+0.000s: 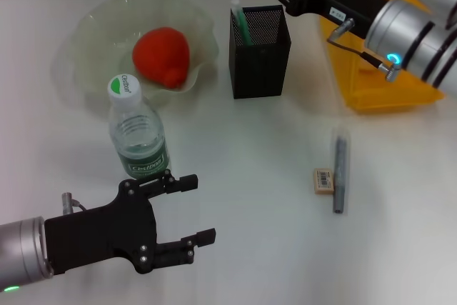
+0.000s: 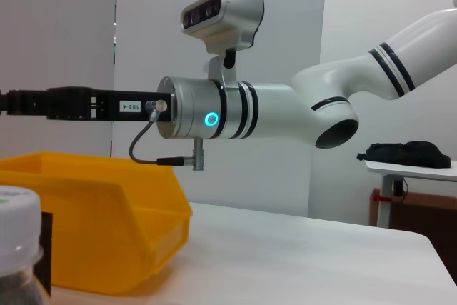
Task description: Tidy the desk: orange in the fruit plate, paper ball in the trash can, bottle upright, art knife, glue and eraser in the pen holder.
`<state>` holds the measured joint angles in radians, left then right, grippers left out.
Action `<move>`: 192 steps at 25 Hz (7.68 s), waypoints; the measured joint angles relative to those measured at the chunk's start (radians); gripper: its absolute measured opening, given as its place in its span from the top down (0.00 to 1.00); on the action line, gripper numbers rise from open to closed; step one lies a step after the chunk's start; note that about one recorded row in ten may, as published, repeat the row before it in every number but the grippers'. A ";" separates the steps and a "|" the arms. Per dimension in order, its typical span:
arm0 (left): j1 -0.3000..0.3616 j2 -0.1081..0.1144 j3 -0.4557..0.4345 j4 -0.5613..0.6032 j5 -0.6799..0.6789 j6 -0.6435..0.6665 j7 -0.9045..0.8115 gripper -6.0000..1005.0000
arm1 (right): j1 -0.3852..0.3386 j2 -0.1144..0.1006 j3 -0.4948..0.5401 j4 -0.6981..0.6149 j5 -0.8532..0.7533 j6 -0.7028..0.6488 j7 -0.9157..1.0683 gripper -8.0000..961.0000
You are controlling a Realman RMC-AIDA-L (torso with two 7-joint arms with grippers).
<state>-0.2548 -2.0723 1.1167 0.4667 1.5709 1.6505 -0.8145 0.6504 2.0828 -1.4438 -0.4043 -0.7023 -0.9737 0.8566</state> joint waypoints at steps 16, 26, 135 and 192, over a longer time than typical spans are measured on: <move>0.004 0.003 0.000 -0.001 0.001 0.000 -0.010 0.22 | -0.246 -0.006 0.094 -1.011 -1.347 -0.379 1.366 0.32; 0.001 0.001 -0.001 0.000 0.009 -0.001 -0.012 0.22 | -0.075 -0.002 -0.094 -0.930 -1.744 -0.525 1.414 0.14; -0.035 -0.002 0.014 -0.013 0.011 -0.009 -0.012 0.22 | -0.137 0.002 0.019 -0.848 -1.804 -0.341 1.918 0.18; -0.029 0.000 0.014 -0.037 0.011 -0.005 -0.004 0.22 | -0.016 0.002 0.157 -0.165 -0.310 -0.028 0.215 0.73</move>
<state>-0.2835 -2.0725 1.1305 0.4297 1.5815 1.6459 -0.8181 0.6341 2.0849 -1.2865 -0.5694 -1.0119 -1.0020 1.0720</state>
